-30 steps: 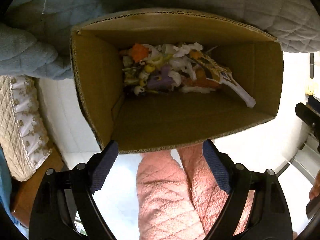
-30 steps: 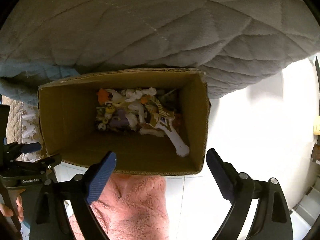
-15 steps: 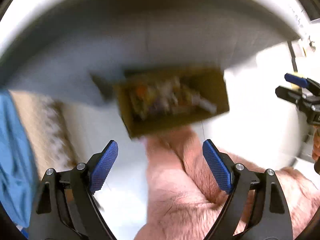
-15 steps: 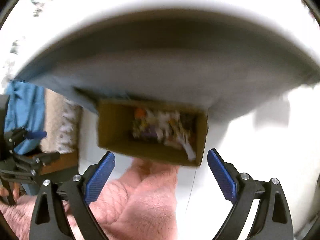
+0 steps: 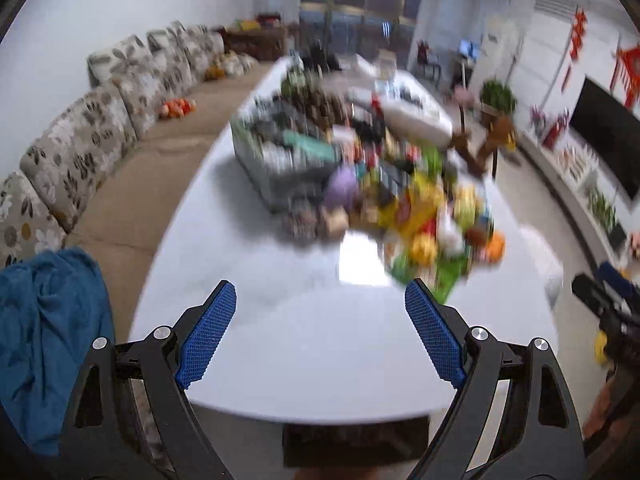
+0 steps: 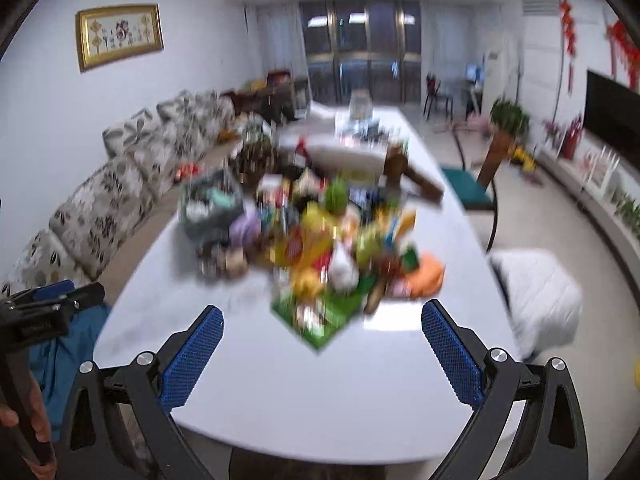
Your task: Collect trash
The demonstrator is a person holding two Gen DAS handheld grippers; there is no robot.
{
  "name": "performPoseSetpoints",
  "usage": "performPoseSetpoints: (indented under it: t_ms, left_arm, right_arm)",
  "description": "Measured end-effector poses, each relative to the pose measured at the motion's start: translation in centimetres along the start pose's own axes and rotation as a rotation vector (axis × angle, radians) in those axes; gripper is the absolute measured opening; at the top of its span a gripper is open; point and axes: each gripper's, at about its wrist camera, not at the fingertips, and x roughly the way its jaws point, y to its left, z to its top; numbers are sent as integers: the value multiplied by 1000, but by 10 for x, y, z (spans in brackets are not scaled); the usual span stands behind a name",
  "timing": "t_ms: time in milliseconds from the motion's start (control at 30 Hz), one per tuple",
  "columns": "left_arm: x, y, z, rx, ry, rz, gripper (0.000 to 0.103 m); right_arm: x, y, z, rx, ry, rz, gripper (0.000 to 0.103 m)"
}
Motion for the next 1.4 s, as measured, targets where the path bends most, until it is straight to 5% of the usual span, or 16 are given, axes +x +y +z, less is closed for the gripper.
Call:
performPoseSetpoints:
  t_ms: [167, 367, 1400]
  left_arm:
    - [-36, -8, 37, 16, -136, 96, 91]
    - [-58, -7, 54, 10, -179, 47, 91]
    - [-56, -12, 46, 28, -131, 40, 91]
  right_arm:
    - [-30, 21, 35, -21, -94, -7, 98]
    - [-48, 27, 49, -6, -127, -12, 98]
    - [-51, 23, 41, 8, -98, -10, 98]
